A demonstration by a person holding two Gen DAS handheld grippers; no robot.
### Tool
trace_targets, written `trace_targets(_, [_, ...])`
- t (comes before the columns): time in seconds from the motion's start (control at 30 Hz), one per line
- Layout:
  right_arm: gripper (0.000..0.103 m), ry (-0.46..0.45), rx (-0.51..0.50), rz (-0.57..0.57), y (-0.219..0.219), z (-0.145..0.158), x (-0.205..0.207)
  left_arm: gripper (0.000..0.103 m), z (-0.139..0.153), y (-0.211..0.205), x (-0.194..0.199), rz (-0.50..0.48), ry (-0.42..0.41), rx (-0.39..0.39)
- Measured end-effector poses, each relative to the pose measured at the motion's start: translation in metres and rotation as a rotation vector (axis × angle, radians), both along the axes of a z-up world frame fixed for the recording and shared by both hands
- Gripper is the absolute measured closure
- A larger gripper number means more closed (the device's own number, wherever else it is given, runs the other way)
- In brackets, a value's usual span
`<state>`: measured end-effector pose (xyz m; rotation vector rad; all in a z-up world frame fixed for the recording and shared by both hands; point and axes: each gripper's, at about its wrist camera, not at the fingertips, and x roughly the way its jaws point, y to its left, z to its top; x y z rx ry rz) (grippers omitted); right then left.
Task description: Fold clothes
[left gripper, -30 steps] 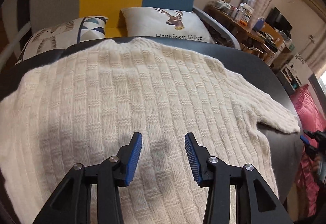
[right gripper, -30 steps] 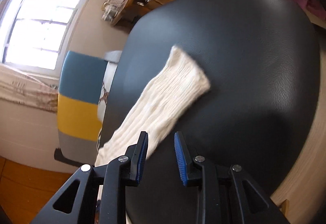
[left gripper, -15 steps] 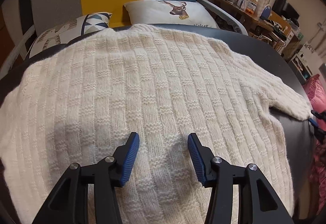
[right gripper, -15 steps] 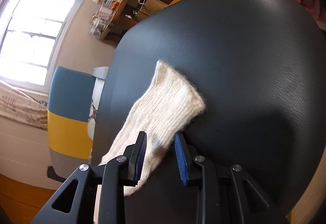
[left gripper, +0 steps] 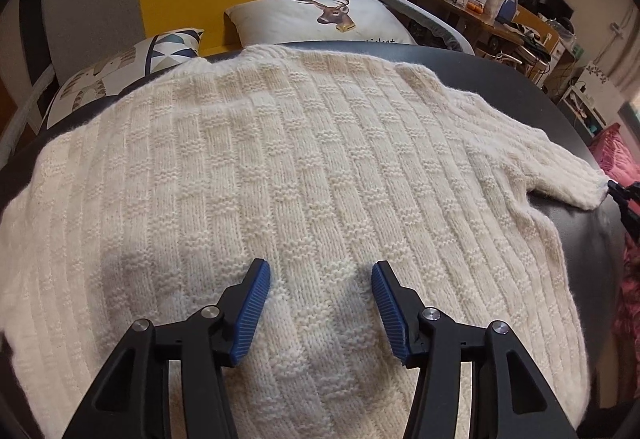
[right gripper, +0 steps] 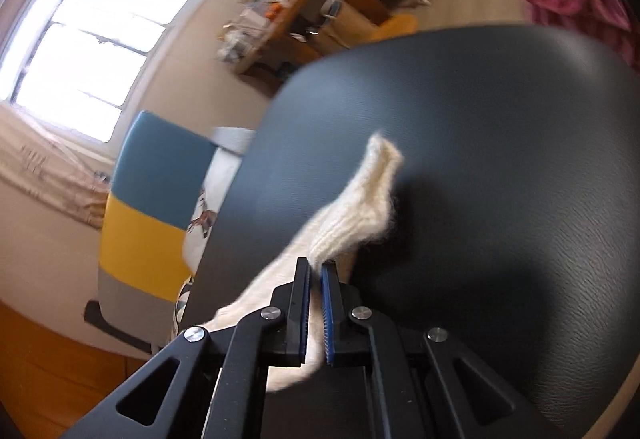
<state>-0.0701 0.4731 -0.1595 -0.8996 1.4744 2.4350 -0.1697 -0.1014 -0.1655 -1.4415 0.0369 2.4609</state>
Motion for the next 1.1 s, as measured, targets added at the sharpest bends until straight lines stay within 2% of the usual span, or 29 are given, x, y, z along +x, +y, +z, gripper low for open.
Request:
trace_targets(0.1, [0.099,0.072,0.005,0.058,-0.014,0.017,-0.01,0.048,0.001,-0.001,0.0,0.008,-0.004,0.016])
trace_targets(0.2, [0.099,0.092,0.043,0.15,-0.038,0.033,-0.024,0.048,0.002,-0.007,-0.004,0.032,-0.028,0.068])
trace_targets(0.3, [0.099,0.114,0.069,0.256,-0.072,0.047,-0.048,0.048,0.005,-0.016,-0.011,0.057,-0.062,0.144])
trace_targets(0.5, [0.099,0.185,0.081,0.429,-0.147,0.075,-0.098,0.048,0.016,-0.03,-0.008,0.064,-0.064,0.192])
trace_targets(0.57, [0.099,0.192,0.082,0.493,-0.175,0.079,-0.107,0.048,0.017,-0.034,-0.008,0.061,-0.084,0.237])
trace_targets(0.77, [0.099,0.105,0.142,0.694,-0.268,0.06,-0.122,0.048,0.038,-0.027,-0.019,0.02,-0.14,0.415])
trace_targets(0.9, [0.099,0.081,0.173,0.783,-0.308,0.048,-0.118,0.047,0.061,-0.005,-0.036,-0.027,-0.172,0.525])
trace_targets(1.0, [0.099,0.075,0.202,0.841,-0.332,0.043,-0.111,0.045,0.069,0.018,-0.051,-0.057,-0.219,0.569])
trace_targets(1.1, [0.099,0.069,0.242,0.861,-0.342,0.037,-0.097,0.044,0.067,0.031,-0.066,-0.037,-0.263,0.588])
